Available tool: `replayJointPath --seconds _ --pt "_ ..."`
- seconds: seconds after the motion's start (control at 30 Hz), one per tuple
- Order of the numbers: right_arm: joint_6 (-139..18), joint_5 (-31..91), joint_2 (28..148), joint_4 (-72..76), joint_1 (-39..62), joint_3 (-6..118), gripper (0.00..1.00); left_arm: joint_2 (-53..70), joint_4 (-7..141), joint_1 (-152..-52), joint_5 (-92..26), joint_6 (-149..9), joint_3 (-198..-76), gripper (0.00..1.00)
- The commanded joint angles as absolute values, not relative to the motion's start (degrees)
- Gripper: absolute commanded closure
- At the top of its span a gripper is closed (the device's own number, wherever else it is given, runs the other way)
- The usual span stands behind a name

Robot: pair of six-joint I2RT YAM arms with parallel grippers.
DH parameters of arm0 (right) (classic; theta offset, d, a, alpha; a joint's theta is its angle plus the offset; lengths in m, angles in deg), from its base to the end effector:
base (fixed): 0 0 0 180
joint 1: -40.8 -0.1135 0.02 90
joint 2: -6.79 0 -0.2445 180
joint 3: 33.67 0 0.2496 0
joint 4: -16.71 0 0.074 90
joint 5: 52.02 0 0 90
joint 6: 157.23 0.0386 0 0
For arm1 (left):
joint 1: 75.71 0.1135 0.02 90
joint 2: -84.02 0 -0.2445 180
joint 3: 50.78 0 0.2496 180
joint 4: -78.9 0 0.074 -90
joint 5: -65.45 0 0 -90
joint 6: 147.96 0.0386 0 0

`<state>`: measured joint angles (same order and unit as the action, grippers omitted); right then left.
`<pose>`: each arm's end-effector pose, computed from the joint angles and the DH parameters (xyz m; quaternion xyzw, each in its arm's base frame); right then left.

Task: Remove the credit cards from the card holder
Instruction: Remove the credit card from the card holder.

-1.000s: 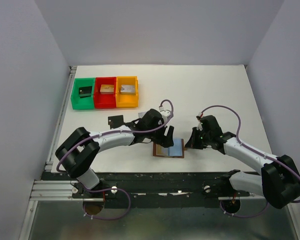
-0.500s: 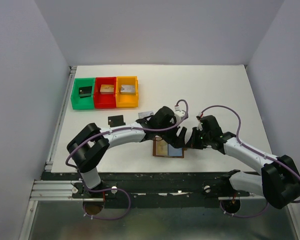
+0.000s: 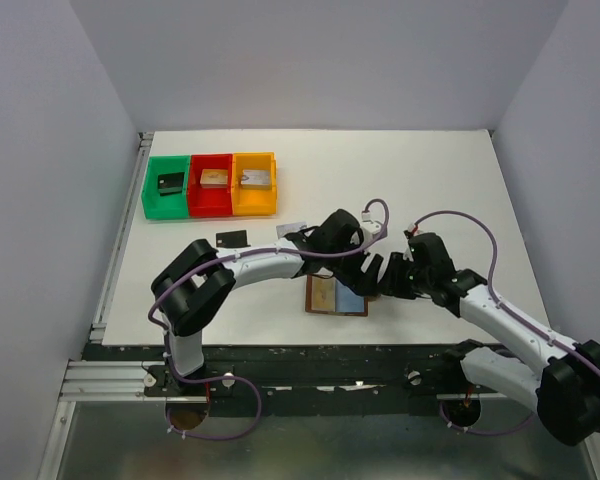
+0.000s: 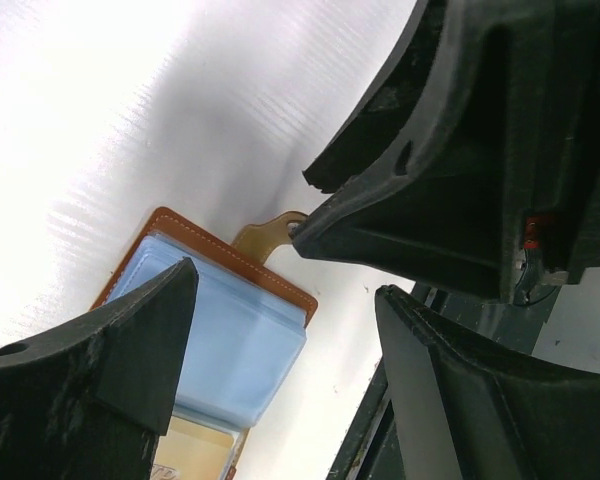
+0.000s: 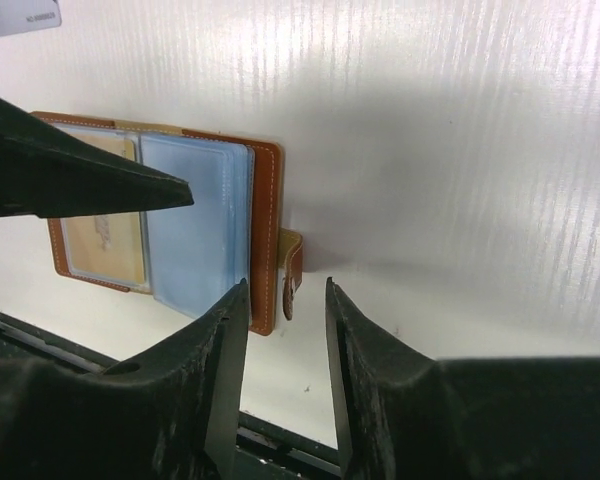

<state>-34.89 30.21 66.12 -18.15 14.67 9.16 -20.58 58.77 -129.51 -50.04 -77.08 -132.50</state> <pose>0.1815 0.0948 0.1652 0.0286 0.9413 0.2170 0.2568 0.2176 -0.3255 0.1788 0.3506 0.8276 -0.3938 0.1925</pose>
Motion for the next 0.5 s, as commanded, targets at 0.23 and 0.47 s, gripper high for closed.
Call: replayJointPath --seconds 0.23,0.47 --pt "-36.81 26.05 58.65 -17.87 14.96 10.91 0.58 -5.83 64.72 -125.11 -48.29 -81.69 -124.12 0.16" --pt "-35.85 9.7 61.79 -6.98 14.43 12.31 0.58 8.16 72.53 -118.08 -41.59 -89.86 -107.16 0.21"
